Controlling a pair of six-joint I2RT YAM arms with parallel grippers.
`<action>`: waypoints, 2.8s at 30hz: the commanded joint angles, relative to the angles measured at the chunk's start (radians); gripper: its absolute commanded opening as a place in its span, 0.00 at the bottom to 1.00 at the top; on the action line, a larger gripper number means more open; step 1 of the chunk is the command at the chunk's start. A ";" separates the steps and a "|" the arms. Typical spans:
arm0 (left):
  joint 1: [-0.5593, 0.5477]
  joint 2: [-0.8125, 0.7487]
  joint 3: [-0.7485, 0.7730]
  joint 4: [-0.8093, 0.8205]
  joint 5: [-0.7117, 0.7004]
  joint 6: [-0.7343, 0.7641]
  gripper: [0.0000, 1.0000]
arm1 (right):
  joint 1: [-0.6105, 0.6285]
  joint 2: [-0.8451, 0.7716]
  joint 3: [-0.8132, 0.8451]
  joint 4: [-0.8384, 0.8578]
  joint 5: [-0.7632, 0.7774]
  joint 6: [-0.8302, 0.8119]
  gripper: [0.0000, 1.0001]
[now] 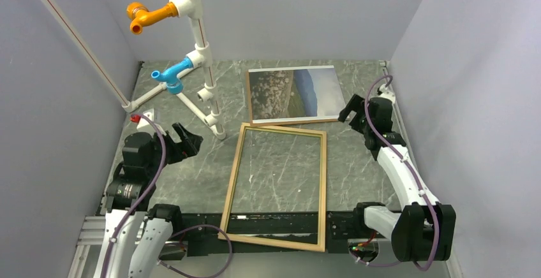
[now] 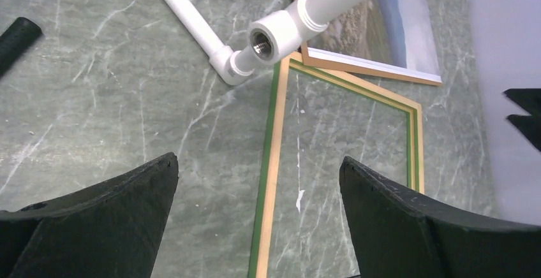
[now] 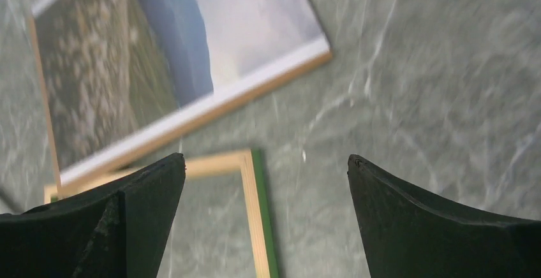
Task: Put the photo into the frame
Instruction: Move the photo frame item to the center of the board.
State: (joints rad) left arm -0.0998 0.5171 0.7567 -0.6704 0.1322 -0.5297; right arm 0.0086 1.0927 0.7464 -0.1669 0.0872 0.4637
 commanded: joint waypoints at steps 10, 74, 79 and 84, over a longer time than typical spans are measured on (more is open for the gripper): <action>0.002 0.010 -0.047 -0.007 0.161 0.031 0.99 | -0.004 0.000 -0.021 -0.283 -0.272 -0.020 1.00; -0.825 0.579 0.239 0.516 -0.189 0.656 0.99 | 0.212 0.550 0.305 -0.062 -0.379 0.037 1.00; -0.828 0.572 0.227 0.531 -0.264 0.679 0.99 | 0.222 0.594 0.325 0.010 -0.431 0.095 1.00; -0.828 0.571 0.225 0.512 -0.268 0.657 0.99 | 0.252 0.656 0.361 0.068 -0.410 0.127 1.00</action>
State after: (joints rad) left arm -0.9245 1.1110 0.9779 -0.1993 -0.1059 0.1234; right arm 0.2371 1.7061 1.0409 -0.1947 -0.3172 0.5507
